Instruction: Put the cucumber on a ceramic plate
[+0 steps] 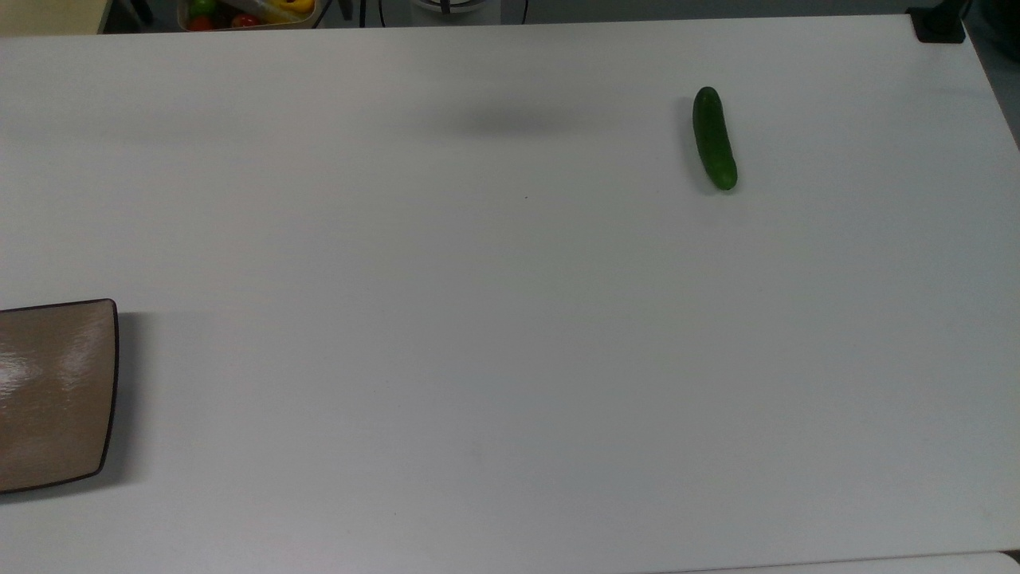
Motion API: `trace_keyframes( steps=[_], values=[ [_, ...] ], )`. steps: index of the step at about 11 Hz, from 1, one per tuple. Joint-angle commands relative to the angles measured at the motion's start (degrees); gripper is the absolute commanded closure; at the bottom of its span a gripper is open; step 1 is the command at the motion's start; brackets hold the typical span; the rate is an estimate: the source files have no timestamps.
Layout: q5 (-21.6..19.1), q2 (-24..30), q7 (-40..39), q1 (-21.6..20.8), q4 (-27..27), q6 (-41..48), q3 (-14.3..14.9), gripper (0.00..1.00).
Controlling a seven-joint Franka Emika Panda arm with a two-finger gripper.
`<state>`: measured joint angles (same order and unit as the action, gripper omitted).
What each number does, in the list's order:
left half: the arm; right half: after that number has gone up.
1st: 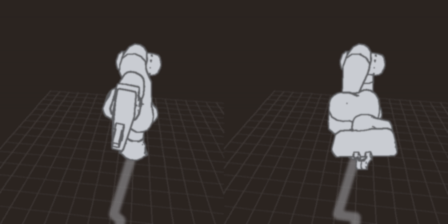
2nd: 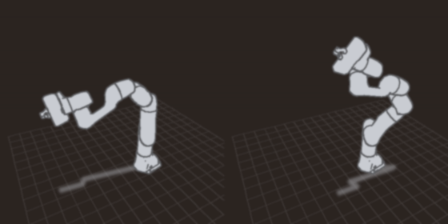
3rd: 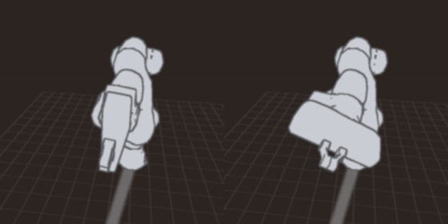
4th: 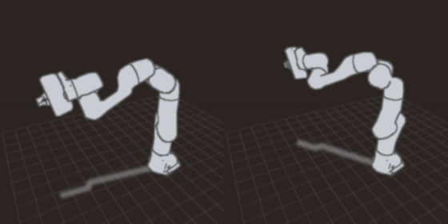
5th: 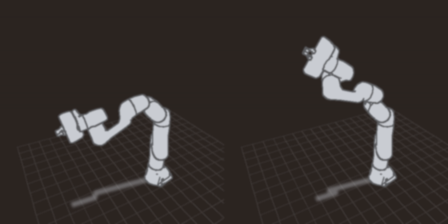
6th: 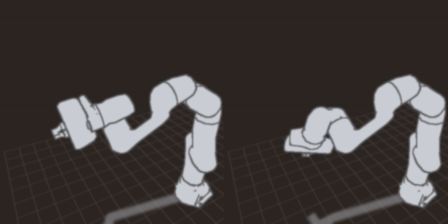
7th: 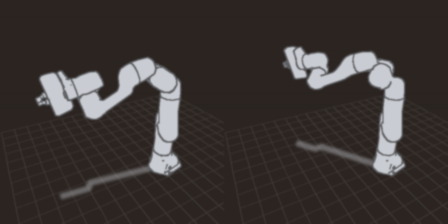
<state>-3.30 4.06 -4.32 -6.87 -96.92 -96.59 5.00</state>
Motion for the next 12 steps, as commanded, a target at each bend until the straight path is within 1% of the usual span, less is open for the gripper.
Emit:
trace_keyframes(
  steps=[1, 6, 8, 10, 12],
  values=[
    [-0.7, 0.3, -0.9, -0.9, -0.3, 1.0, 1.0, 0.0],
    [-0.7, 0.4, -0.7, -1.1, -0.9, 0.8, 0.7, 0.0],
    [-0.7, 0.4, -0.5, -2.3, -1.3, 0.9, 0.5, 0.0],
    [-0.7, 0.3, -0.4, -3.1, -1.9, 1.2, -0.4, 0.0],
    [-0.7, 0.3, -0.1, -5.3, -2.4, 1.7, -0.5, 0.0]
  ],
)
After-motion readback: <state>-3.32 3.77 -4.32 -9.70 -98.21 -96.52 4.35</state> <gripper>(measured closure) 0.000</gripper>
